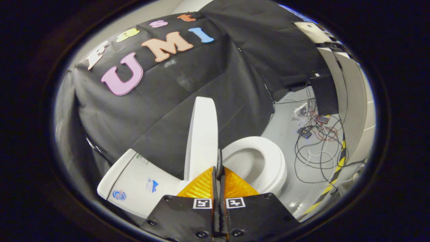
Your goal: Open the toilet lid.
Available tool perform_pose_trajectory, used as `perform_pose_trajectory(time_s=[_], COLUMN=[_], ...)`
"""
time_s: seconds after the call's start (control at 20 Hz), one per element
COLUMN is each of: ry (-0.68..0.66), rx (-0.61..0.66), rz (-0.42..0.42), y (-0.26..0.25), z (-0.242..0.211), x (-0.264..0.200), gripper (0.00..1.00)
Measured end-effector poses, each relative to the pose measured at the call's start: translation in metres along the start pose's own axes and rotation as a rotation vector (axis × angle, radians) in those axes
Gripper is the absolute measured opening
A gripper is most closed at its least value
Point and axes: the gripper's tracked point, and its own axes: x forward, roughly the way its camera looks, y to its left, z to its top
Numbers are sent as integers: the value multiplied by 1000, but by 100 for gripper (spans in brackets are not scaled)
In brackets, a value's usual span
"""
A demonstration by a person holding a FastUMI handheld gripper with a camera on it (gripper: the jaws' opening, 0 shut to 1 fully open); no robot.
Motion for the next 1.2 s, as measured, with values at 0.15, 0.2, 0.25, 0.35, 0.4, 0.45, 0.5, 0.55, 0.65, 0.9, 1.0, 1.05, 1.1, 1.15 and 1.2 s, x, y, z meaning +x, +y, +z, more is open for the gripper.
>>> perform_pose_trajectory(time_s=[0.15, 0.2, 0.25, 0.35, 0.4, 0.45, 0.5, 0.55, 0.65, 0.9, 1.0, 1.05, 1.1, 1.15, 1.2], ry=[20, 16, 21, 31, 35, 41, 47, 48, 48, 58, 53, 60, 64, 70, 71], rx=[-50, -57, -72, -121, -149, -182, -213, -238, -271, -383, -397, -410, -436, -461, -472], rz=[-16, -17, -15, -11, -9, -6, -1, 5, 18, 70, 110, 132, 151, 165, 180], y=[17, 24, 32, 48, 55, 59, 67, 73, 82, 117, 131, 139, 147, 153, 158], z=[2, 4, 4, 4, 3, 3, 2, 3, 3, -5, -9, -12, -16, -19, -21], x=[-7, -11, -13, -17, -18, -20, -23, -23, -26, -31, -34, -33, -35, -36, -37], gripper=[1, 1, 1, 1, 1, 2, 1, 1, 1, 1, 2, 3, 4, 6, 6])
